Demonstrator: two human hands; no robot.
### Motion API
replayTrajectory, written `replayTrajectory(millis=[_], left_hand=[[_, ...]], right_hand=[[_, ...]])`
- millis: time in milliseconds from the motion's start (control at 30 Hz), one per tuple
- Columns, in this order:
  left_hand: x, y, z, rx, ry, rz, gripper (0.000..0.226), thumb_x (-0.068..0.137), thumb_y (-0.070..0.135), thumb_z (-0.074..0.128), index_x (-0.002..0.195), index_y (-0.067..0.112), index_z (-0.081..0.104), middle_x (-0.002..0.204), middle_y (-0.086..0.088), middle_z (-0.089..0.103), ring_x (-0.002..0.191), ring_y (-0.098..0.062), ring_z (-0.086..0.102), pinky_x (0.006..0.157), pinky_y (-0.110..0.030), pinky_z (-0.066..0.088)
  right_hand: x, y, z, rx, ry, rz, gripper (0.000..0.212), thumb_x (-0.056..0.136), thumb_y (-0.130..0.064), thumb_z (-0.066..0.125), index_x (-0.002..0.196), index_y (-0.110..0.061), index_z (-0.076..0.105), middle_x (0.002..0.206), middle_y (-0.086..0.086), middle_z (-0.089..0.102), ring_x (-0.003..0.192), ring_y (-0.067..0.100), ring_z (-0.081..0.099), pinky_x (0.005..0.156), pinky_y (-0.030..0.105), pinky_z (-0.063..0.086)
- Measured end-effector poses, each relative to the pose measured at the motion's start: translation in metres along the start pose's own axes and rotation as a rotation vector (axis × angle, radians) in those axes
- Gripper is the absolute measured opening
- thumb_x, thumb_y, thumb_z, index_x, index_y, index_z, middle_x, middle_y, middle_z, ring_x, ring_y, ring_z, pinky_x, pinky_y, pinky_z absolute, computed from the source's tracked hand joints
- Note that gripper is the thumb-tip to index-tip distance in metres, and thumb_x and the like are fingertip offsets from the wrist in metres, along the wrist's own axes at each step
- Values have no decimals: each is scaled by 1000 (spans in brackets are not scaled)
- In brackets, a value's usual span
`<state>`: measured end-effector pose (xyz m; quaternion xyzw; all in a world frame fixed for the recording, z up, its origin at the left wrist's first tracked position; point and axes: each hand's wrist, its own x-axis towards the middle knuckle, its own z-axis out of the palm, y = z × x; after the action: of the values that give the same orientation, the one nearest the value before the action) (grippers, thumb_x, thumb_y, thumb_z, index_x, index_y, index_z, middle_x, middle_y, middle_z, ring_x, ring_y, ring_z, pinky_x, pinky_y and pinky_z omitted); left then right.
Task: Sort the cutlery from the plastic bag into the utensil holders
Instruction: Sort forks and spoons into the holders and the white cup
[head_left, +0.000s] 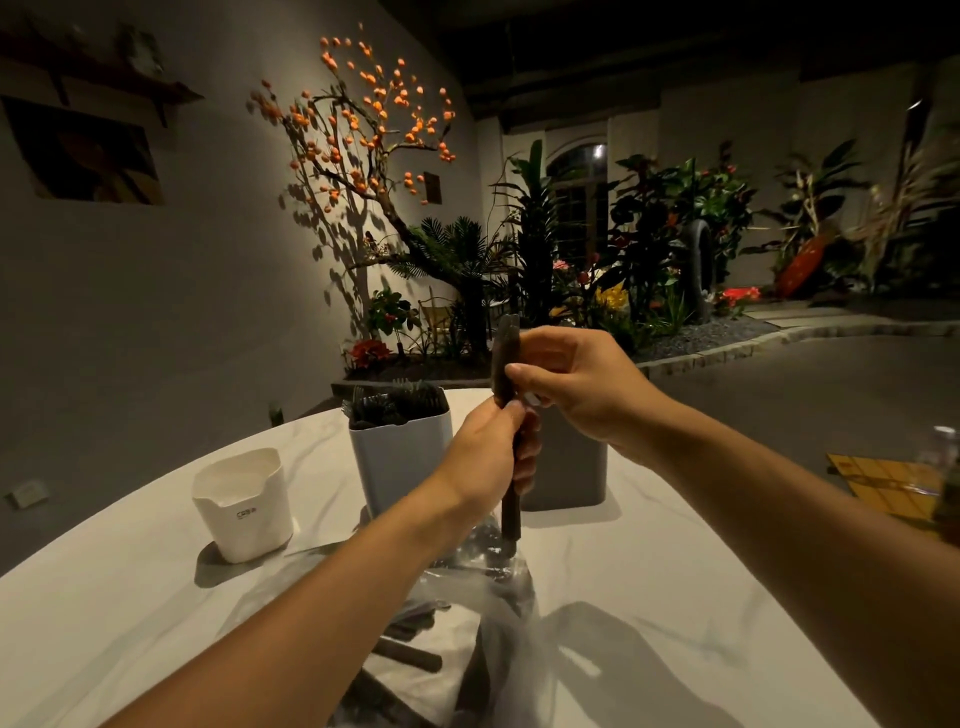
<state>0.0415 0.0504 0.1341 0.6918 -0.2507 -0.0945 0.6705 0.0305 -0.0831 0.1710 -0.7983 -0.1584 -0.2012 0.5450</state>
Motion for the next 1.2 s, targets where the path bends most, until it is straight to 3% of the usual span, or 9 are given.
replayTrajectory(millis=[133,267,400,533,667,767,867,1000,1200], left_hand=[[23,-1,2,73,-36,1,33,110,21,27,80,14,41,60,1,35,54,-15,31,55,-28,33],[43,-2,-1,176,-38,7,33,110,22,32,84,14,52,64,1,51,61,-17,47,67,-39,48],[59,5,0,209,1,77,27,109,20,37,95,15,61,74,2,66,73,-11,62,77,-31,55],[83,21,-8,244,51,230,15,104,22,50,104,23,65,101,6,73,95,-3,68,78,-17,52],[102,39,-13,298,87,355,17,101,16,53,93,27,64,70,21,69,70,7,66,64,-10,50],[120,38,-12,312,150,364,17,101,19,57,92,30,66,79,15,70,72,2,66,69,-14,53],[135,19,-16,348,156,257,16,101,19,58,92,23,70,86,5,70,77,-7,65,68,-19,54],[148,-10,-24,520,248,149,20,101,15,51,113,20,66,100,1,71,96,-17,66,85,-37,55],[143,-14,-36,450,337,78,32,96,-2,36,111,13,60,89,-6,66,77,-21,64,71,-39,56]], right_hand=[[11,9,-7,-57,60,-26,42,92,-9,68,130,-23,58,104,-6,72,95,2,68,80,19,55],[19,18,-12,-141,119,-102,75,94,-7,65,151,-41,29,103,-5,69,95,5,68,77,18,56],[29,24,-17,-226,156,-227,62,93,0,62,142,-34,45,96,-5,65,89,6,68,79,27,60],[46,20,-29,-310,260,-385,60,89,6,63,140,-22,48,92,-9,60,83,4,66,76,17,57],[72,18,-38,-466,372,-558,52,91,2,63,139,-13,48,96,-1,65,83,9,66,72,14,55],[89,28,-41,-539,408,-634,47,92,-1,64,137,-9,51,111,8,67,89,16,68,78,23,58],[95,48,-40,-589,343,-548,52,88,-1,68,137,-11,52,125,9,62,95,19,67,80,32,61],[90,89,-33,-655,201,-331,55,86,-3,72,137,-18,55,117,6,66,101,20,66,85,38,60],[81,107,-31,-754,-70,90,65,95,5,47,150,-29,41,133,6,61,117,24,60,93,39,55]])
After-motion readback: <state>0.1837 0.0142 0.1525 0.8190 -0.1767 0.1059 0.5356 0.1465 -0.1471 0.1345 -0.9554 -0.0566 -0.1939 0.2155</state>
